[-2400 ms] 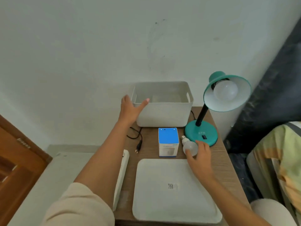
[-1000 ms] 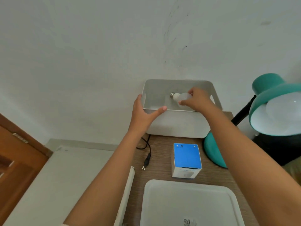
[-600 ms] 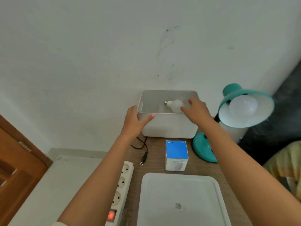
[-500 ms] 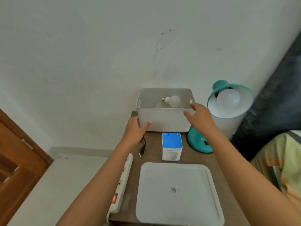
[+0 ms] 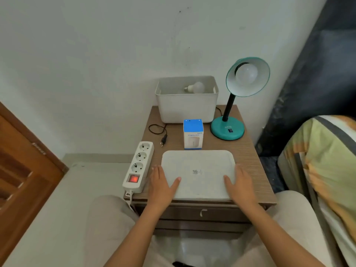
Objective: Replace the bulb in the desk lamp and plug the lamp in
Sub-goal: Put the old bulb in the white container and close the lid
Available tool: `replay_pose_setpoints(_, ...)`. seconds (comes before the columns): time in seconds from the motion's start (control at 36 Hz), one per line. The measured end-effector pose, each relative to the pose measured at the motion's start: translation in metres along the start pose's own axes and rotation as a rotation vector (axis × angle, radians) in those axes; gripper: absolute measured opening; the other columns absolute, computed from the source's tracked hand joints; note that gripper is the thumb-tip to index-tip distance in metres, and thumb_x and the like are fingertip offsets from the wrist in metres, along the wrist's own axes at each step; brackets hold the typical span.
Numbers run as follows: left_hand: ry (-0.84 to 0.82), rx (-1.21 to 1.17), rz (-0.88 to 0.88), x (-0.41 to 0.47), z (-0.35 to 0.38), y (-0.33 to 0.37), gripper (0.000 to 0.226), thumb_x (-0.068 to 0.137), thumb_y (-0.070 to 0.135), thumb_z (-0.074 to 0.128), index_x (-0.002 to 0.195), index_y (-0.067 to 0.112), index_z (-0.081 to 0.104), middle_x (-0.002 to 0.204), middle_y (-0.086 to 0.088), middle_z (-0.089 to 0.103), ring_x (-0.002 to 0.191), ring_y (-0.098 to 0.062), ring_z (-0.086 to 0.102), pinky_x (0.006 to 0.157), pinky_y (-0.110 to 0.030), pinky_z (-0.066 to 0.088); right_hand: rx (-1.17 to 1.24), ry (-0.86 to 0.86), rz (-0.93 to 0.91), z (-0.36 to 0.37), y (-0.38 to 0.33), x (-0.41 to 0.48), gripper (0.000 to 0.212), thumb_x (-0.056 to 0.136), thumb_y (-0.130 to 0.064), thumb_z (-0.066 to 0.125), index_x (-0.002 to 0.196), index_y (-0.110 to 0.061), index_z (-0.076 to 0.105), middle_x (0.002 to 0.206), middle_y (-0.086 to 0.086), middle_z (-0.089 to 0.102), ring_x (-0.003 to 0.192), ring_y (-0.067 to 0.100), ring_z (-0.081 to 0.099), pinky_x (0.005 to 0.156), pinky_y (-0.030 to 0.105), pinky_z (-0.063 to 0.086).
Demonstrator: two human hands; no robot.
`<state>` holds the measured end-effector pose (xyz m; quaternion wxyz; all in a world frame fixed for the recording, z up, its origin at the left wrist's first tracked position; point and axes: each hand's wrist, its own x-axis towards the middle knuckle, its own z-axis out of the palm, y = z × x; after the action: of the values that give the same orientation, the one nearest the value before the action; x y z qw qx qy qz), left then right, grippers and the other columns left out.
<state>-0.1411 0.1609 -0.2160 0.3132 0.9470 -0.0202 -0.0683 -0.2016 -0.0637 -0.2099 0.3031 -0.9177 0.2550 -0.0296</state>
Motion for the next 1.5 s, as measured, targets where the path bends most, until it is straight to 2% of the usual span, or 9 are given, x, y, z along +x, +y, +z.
replay_pose_setpoints(0.08, 0.01, 0.009, 0.022, 0.0, 0.005, -0.002, 0.088, 0.091, 0.055, 0.043, 0.149, 0.005, -0.001, 0.159, -0.01, -0.002, 0.146, -0.021, -0.002, 0.118, -0.034, 0.0, -0.039, 0.031, -0.042, 0.011, -0.001, -0.006, 0.067, 0.095, -0.036, 0.043, 0.147, -0.004, 0.016, 0.156, 0.016, 0.02, 0.144, 0.03, 0.017, 0.12, 0.04, 0.015)
replay_pose_setpoints(0.39, 0.029, -0.118, 0.036, -0.003, 0.003, -0.004, 0.081, 0.091, 0.042, 0.053, 0.149, 0.007, 0.009, 0.158, -0.006, 0.009, 0.145, -0.02, 0.011, 0.114, -0.028, 0.012, 0.03, 0.098, -0.017, 0.017, -0.005, -0.02, 0.066, 0.095, -0.03, 0.045, 0.147, -0.001, 0.017, 0.156, 0.017, 0.021, 0.145, 0.028, 0.018, 0.118, 0.034, 0.015)
replay_pose_setpoints(0.56, 0.062, -0.184, 0.077, -0.021, -0.002, -0.003, 0.084, 0.088, 0.043, 0.058, 0.149, 0.009, 0.011, 0.158, -0.004, 0.011, 0.145, -0.018, 0.012, 0.114, -0.028, 0.012, 0.095, 0.145, -0.012, 0.01, -0.001, -0.038, 0.065, 0.093, -0.029, 0.049, 0.146, -0.001, 0.022, 0.154, 0.017, 0.027, 0.142, 0.03, 0.026, 0.117, 0.039, 0.023)
replay_pose_setpoints(0.78, 0.169, -0.258, 0.146, -0.016, -0.047, 0.024, 0.084, 0.087, 0.041, 0.06, 0.149, 0.011, 0.012, 0.158, -0.002, 0.014, 0.144, -0.016, 0.014, 0.113, -0.029, 0.015, 0.178, 0.227, -0.129, -0.025, -0.037, -0.036, 0.067, 0.094, -0.034, 0.048, 0.148, -0.011, 0.016, 0.156, 0.008, 0.023, 0.143, 0.025, 0.025, 0.114, 0.036, 0.023)
replay_pose_setpoints(1.0, 0.248, -0.266, 0.164, 0.042, -0.101, 0.054, 0.081, 0.085, 0.04, 0.064, 0.146, 0.008, 0.022, 0.154, -0.005, 0.024, 0.141, -0.021, 0.024, 0.111, -0.029, 0.021, 0.209, 0.21, -0.242, -0.058, -0.101, 0.035, 0.065, 0.093, -0.032, 0.049, 0.146, -0.006, 0.021, 0.155, 0.01, 0.025, 0.144, 0.025, 0.022, 0.118, 0.041, 0.022)
replay_pose_setpoints(1.14, 0.286, -0.255, 0.192, 0.1, -0.124, 0.074, 0.058, 0.084, 0.035, 0.067, 0.127, 0.007, 0.04, 0.135, -0.006, 0.042, 0.121, -0.018, 0.041, 0.089, -0.021, 0.029, 0.237, 0.21, -0.236, -0.065, -0.137, 0.095, 0.054, 0.087, -0.03, 0.052, 0.133, -0.004, 0.038, 0.136, 0.014, 0.045, 0.127, 0.032, 0.043, 0.105, 0.047, 0.039)
replay_pose_setpoints(1.22, 0.284, -0.233, 0.208, 0.137, -0.135, 0.084, 0.054, 0.084, 0.035, 0.066, 0.123, 0.006, 0.041, 0.129, -0.005, 0.044, 0.107, -0.011, 0.04, 0.082, -0.023, 0.03, 0.236, 0.208, -0.242, -0.066, -0.154, 0.126, 0.054, 0.089, -0.027, 0.053, 0.135, -0.002, 0.037, 0.136, 0.015, 0.045, 0.126, 0.031, 0.044, 0.105, 0.041, 0.039)
replay_pose_setpoints(1.39, 0.26, -0.255, 0.223, 0.209, -0.149, 0.102, 0.052, 0.083, 0.035, 0.067, 0.122, 0.008, 0.043, 0.13, -0.005, 0.045, 0.104, -0.008, 0.038, 0.082, -0.023, 0.032, 0.212, 0.211, -0.227, -0.067, -0.183, 0.19, 0.058, 0.091, -0.031, 0.049, 0.138, -0.002, 0.033, 0.143, 0.015, 0.04, 0.132, 0.031, 0.039, 0.109, 0.044, 0.036)
replay_pose_setpoints(1.5, 0.236, -0.249, 0.226, 0.247, -0.15, 0.116, 0.054, 0.084, 0.034, 0.067, 0.124, 0.006, 0.043, 0.134, -0.006, 0.043, 0.103, -0.007, 0.035, 0.08, -0.02, 0.029, 0.204, 0.229, -0.177, -0.066, -0.194, 0.229, 0.054, 0.086, -0.037, 0.046, 0.128, -0.004, 0.041, 0.137, 0.014, 0.046, 0.124, 0.031, 0.045, 0.101, 0.045, 0.043)
